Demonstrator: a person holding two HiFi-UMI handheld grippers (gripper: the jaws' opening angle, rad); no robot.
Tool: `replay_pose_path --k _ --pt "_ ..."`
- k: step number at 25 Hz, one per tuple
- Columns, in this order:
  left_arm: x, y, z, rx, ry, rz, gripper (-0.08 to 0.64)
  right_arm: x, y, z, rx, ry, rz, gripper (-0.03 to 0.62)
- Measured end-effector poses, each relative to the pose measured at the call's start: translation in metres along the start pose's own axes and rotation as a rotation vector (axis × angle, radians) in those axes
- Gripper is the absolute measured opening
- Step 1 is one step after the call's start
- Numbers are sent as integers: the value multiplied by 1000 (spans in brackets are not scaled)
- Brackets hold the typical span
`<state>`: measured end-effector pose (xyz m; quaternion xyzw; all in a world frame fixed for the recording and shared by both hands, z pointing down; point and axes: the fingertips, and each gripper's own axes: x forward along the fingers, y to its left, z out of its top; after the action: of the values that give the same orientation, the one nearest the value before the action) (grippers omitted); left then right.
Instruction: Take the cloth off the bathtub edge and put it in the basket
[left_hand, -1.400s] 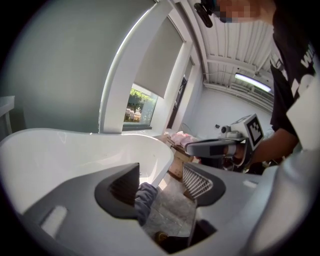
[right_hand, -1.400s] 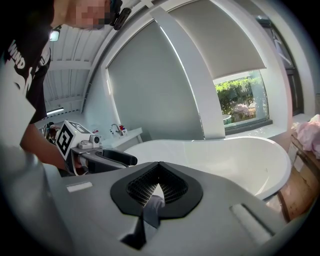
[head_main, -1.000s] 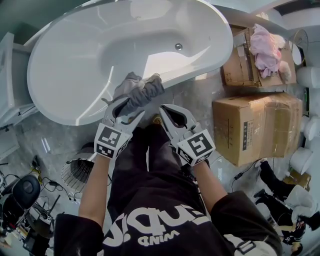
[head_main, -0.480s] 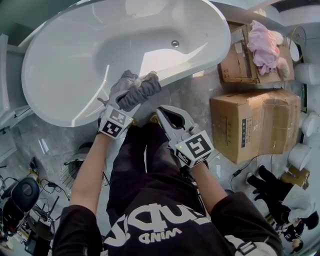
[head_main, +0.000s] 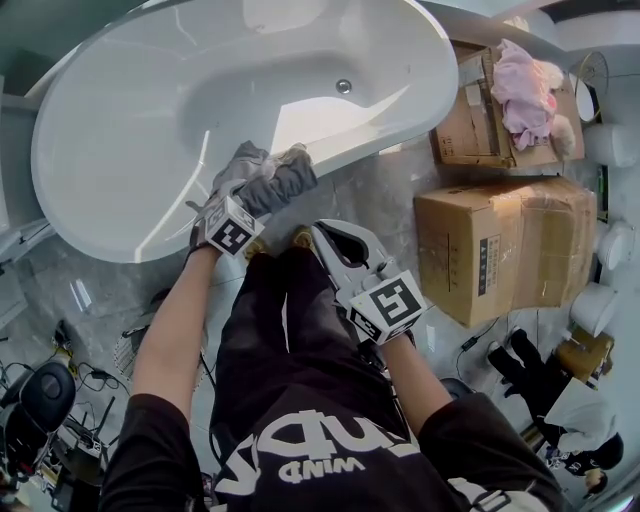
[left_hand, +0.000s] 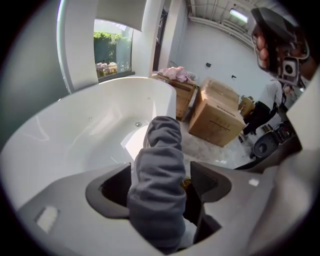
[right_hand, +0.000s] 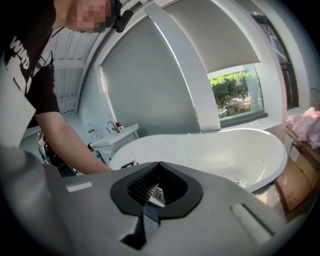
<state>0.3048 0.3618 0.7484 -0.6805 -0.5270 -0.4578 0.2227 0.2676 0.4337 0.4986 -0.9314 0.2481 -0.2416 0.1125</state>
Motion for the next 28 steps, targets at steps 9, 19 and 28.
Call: replay_pose_path --k 9,19,28 --pt "19 -2 -7 15 37 -2 349 6 -14 -7 35 9 -14 9" --pt "26 2 -12 -6 60 14 348 13 -22 -6 53 17 -18 9" --pt "29 10 -13 -33 53 49 347 17 -28 -7 65 20 -24 9"
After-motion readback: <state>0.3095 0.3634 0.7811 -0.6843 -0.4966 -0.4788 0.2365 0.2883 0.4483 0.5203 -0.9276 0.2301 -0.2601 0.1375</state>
